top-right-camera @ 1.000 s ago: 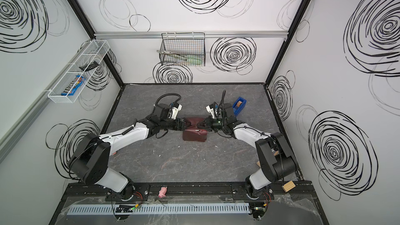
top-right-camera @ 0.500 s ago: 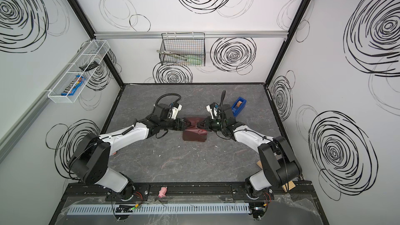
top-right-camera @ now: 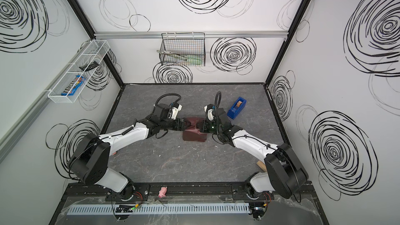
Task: Wrap a gift box in wrapping paper
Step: Wrap the gift box with the wrapping paper.
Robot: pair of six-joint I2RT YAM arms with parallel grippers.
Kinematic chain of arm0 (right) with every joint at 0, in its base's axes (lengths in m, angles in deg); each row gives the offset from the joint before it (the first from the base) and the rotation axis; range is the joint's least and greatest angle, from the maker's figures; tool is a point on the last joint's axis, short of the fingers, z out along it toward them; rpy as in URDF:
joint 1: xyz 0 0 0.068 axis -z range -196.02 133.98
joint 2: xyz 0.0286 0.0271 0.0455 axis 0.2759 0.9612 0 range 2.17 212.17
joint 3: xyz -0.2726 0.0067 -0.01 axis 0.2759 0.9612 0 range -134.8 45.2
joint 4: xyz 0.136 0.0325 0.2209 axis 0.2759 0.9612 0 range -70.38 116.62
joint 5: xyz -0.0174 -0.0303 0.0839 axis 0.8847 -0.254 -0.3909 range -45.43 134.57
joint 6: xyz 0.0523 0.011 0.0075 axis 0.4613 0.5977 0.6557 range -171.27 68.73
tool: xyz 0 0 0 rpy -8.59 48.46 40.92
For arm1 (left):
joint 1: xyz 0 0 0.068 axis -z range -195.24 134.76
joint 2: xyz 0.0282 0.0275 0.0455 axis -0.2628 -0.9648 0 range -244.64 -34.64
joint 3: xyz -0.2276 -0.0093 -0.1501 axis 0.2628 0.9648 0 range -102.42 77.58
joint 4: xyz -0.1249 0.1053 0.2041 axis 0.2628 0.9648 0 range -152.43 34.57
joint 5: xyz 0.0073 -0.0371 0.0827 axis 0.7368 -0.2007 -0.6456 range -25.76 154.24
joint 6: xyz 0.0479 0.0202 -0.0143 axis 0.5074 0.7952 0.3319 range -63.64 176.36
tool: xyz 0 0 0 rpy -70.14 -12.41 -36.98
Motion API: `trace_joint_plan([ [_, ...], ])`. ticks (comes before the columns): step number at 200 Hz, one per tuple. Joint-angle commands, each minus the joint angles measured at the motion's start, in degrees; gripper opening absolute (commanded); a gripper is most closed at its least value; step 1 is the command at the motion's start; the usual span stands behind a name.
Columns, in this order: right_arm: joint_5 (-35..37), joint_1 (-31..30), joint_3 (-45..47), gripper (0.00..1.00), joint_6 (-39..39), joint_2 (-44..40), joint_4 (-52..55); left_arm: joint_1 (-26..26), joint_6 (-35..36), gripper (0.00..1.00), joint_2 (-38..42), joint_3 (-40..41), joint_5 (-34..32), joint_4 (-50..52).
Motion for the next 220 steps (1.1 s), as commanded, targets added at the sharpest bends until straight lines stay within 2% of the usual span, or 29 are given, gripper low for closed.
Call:
trace_joint_plan([
  [1,7.3,-1.4,2.7,0.06,-3.2,-1.7,3.2,-0.1,1.8,0.78,-0.9,2.3,-3.4,8.5],
  [34,9.9,-3.4,5.5,0.16,-5.5,-3.8,0.7,0.0,1.7,0.78,-0.9,2.2,-3.3,8.5],
  [101,16.7,-7.1,8.5,0.31,-9.9,-7.0,-0.9,-0.1,1.6,0.78,-1.2,2.2,-3.1,8.1],
  [126,17.0,-7.5,9.1,0.42,-11.1,-7.7,-1.9,0.0,1.6,0.78,-1.3,2.1,-3.0,8.1],
  [167,15.2,-7.2,7.8,0.58,-13.8,-9.9,-3.1,0.0,1.5,0.78,-1.5,2.2,-2.9,7.9],
  [181,14.2,-6.7,6.6,0.67,-14.2,-10.8,-2.3,0.0,1.5,0.78,-1.5,2.2,-2.9,7.8],
  [189,12.6,-5.9,6.3,0.74,-14.4,-11.5,-2.3,0.0,1.5,0.78,-1.5,2.2,-3.0,7.9],
  [198,10.6,-4.8,6.0,0.78,-14.5,-12.1,-2.4,0.0,1.5,0.78,-1.5,2.1,-3.0,7.9],
  [203,9.1,-4.2,5.8,0.85,-14.6,-12.6,-2.2,0.0,1.5,0.78,-1.5,2.2,-3.0,7.9],
  [212,6.3,-2.6,5.8,0.91,-14.4,-13.5,-2.3,0.1,1.6,0.78,-1.5,2.2,-3.0,7.9],
  [220,3.5,-0.7,5.9,0.93,-13.6,-14.3,-2.5,0.1,1.6,0.78,-1.5,2.2,-3.0,8.0],
])
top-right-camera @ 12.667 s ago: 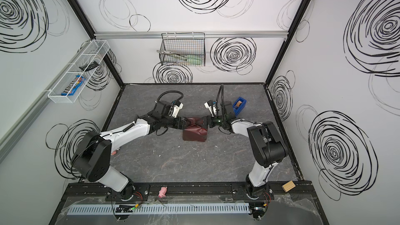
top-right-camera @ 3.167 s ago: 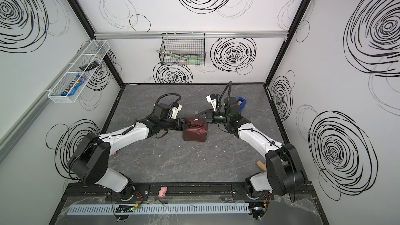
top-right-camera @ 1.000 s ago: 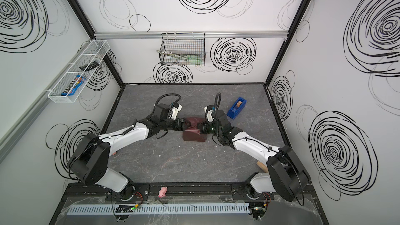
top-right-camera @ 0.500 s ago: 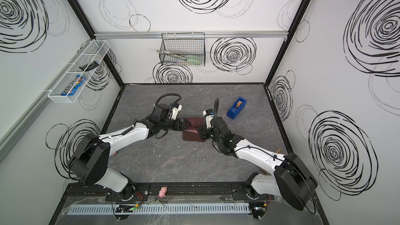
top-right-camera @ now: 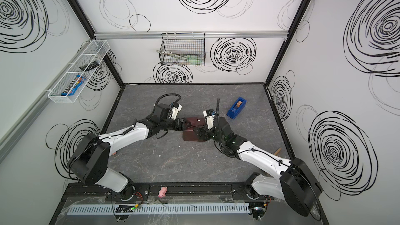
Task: Wrap a gift box in wrapping paper
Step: Wrap the gift box with the wrapping paper.
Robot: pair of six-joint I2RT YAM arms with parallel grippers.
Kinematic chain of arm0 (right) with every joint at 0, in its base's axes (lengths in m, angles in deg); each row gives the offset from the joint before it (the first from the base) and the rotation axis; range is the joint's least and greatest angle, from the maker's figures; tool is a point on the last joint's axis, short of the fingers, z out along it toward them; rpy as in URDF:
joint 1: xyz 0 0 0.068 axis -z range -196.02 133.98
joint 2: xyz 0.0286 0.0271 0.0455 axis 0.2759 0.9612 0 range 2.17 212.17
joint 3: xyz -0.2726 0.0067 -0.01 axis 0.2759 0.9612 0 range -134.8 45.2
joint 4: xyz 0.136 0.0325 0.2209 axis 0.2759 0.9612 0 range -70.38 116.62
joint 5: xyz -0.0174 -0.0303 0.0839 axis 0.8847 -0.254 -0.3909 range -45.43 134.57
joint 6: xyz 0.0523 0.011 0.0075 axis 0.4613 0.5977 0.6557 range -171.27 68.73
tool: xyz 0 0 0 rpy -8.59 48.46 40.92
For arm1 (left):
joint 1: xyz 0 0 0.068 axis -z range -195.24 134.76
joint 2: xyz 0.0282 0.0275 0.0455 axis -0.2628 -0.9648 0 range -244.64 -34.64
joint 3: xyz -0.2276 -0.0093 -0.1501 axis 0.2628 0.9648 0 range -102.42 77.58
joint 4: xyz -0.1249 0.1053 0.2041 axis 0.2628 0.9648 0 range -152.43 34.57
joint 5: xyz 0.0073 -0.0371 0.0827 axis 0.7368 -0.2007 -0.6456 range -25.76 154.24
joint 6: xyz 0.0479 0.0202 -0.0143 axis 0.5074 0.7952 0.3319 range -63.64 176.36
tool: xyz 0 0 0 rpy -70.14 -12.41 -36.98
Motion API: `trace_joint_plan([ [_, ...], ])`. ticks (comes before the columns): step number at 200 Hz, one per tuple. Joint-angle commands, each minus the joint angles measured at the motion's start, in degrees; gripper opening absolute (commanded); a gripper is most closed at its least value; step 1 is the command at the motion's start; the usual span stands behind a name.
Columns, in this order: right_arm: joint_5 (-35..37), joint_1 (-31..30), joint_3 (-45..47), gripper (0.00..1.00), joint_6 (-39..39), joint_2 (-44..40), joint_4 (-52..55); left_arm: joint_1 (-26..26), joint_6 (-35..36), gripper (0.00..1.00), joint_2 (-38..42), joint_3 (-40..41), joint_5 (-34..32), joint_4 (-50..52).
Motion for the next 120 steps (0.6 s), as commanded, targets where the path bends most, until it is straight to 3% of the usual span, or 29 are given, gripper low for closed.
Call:
trace_joint_plan([
  [1,-7.8,4.1,-1.5,0.93,0.2,-3.0,0.9,0.0,1.7,0.78,-1.5,2.2,-3.0,8.1],
  [19,-15.3,10.0,-0.5,1.00,2.2,-4.4,-1.9,0.1,1.5,0.78,-1.5,2.2,-2.9,8.0],
  [52,-26.2,16.7,-5.1,0.95,0.6,-1.7,0.9,0.0,1.5,0.78,-1.5,2.3,-2.8,7.8],
  [60,-29.2,17.4,-6.8,0.88,-0.6,-0.1,2.2,0.0,1.5,0.78,-1.6,2.2,-2.9,7.7],
  [79,-37.2,17.7,-9.9,0.54,-3.8,3.8,3.8,0.1,1.5,0.78,-1.6,2.2,-2.8,7.8],
  [104,-42.3,16.8,-13.4,0.25,-5.1,9.0,6.2,0.1,1.5,0.78,-1.5,2.3,-3.0,7.9],
  [120,-41.5,14.9,-14.6,0.15,-6.4,10.8,7.5,0.1,1.5,0.78,-1.5,2.3,-3.0,8.0],
])
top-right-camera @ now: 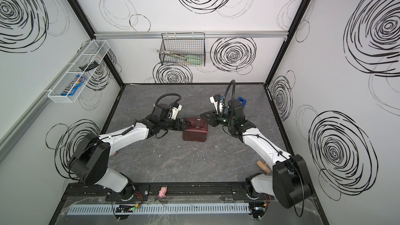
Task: Wrap a gift box in wrapping paper
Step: Wrap the gift box with the wrapping paper.
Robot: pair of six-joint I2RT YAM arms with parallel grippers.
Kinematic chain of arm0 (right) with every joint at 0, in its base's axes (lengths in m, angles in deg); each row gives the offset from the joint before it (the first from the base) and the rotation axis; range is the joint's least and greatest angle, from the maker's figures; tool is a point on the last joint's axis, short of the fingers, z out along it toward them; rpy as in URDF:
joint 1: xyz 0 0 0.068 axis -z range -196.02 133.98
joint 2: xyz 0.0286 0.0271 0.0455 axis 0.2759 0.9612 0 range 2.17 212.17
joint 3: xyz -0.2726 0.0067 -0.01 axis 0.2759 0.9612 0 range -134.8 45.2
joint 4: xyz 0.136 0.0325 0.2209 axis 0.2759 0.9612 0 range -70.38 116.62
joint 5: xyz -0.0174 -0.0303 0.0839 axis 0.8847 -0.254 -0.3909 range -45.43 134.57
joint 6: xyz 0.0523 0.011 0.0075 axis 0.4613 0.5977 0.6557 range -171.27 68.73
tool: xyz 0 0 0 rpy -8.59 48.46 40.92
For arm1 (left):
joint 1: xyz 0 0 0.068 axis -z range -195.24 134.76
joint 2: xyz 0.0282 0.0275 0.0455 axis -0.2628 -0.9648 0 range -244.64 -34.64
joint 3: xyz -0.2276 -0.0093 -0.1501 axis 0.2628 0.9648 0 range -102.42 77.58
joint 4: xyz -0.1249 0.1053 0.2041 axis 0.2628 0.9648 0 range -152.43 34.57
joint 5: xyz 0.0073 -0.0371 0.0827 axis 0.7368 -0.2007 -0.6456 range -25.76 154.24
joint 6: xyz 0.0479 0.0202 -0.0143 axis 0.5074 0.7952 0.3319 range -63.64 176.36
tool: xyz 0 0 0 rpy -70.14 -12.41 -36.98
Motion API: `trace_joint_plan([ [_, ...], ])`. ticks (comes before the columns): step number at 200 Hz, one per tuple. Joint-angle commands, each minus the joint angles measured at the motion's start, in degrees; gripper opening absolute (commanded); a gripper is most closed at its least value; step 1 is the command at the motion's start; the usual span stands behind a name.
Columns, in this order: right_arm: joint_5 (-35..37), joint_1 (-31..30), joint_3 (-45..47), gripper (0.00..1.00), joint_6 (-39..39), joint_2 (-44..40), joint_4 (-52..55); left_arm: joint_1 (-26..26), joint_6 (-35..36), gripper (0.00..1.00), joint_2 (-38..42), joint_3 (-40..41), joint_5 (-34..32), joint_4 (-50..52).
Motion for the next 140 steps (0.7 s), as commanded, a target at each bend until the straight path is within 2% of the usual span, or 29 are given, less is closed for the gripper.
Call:
trace_joint_plan([
  [1,-5.8,-2.1,-2.3,0.14,-3.3,2.7,4.0,0.1,1.5,0.78,-1.5,2.3,-3.0,8.0],
  [58,-4.3,-3.2,-2.7,0.11,-3.4,7.8,3.3,0.1,1.7,0.78,-1.6,1.9,-2.9,8.2],
  [140,4.8,-3.1,-9.8,0.11,-3.0,16.9,9.1,0.0,1.6,0.78,-1.6,2.0,-2.9,8.1],
])
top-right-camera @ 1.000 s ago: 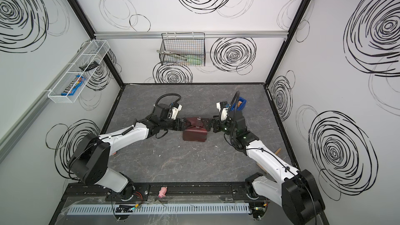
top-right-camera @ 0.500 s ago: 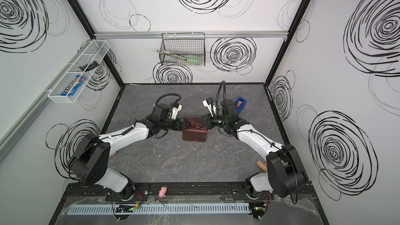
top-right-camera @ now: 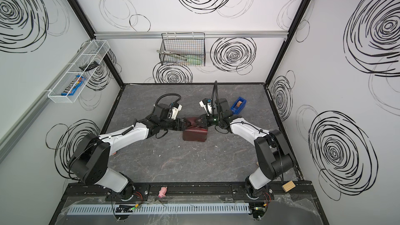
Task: Wrap a gift box in wrapping paper
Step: Wrap the gift box with the wrapping paper.
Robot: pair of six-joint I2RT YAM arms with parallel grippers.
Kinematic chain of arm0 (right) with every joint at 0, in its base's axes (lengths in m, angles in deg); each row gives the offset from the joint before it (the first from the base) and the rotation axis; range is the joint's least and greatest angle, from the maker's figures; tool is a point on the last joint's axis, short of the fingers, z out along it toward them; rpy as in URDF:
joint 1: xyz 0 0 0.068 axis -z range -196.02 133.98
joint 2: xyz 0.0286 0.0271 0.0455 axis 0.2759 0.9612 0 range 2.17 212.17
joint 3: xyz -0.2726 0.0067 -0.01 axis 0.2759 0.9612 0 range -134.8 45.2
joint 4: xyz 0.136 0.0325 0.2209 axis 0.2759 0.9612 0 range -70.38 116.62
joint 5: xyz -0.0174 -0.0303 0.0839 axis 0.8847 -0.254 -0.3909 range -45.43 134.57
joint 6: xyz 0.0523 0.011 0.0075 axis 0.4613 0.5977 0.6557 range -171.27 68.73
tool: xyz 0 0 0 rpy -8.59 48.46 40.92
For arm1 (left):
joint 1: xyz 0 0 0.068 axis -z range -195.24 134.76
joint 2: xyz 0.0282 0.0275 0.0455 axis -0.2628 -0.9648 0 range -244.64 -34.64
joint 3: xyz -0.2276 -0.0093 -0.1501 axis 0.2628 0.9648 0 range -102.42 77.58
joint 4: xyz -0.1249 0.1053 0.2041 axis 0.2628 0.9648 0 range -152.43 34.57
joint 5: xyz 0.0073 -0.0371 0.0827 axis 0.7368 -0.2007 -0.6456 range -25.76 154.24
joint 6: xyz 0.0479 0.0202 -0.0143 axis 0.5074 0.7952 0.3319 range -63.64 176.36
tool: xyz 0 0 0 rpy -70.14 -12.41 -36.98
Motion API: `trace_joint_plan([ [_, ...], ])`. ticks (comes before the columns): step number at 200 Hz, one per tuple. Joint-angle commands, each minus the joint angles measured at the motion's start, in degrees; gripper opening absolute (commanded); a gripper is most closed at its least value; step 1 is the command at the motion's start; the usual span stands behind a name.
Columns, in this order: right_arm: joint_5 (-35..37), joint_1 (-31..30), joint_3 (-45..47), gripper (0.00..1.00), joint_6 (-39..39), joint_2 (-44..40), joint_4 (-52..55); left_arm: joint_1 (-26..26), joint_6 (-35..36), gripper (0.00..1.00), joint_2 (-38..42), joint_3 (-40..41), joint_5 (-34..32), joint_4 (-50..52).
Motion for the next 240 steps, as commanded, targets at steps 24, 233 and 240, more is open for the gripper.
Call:
trace_joint_plan([
  [24,6.0,0.1,-3.7,0.11,0.8,2.8,5.1,0.1,1.5,0.78,-1.7,2.0,-2.7,7.9],
  [233,8.4,-7.6,15.5,0.39,14.8,-26.0,1.5,0.3,1.4,0.78,-1.2,2.1,-2.9,7.9],
  [240,8.4,-7.7,16.4,0.40,15.2,-26.6,1.1,0.3,1.4,0.78,-1.2,2.1,-2.9,8.0],
])
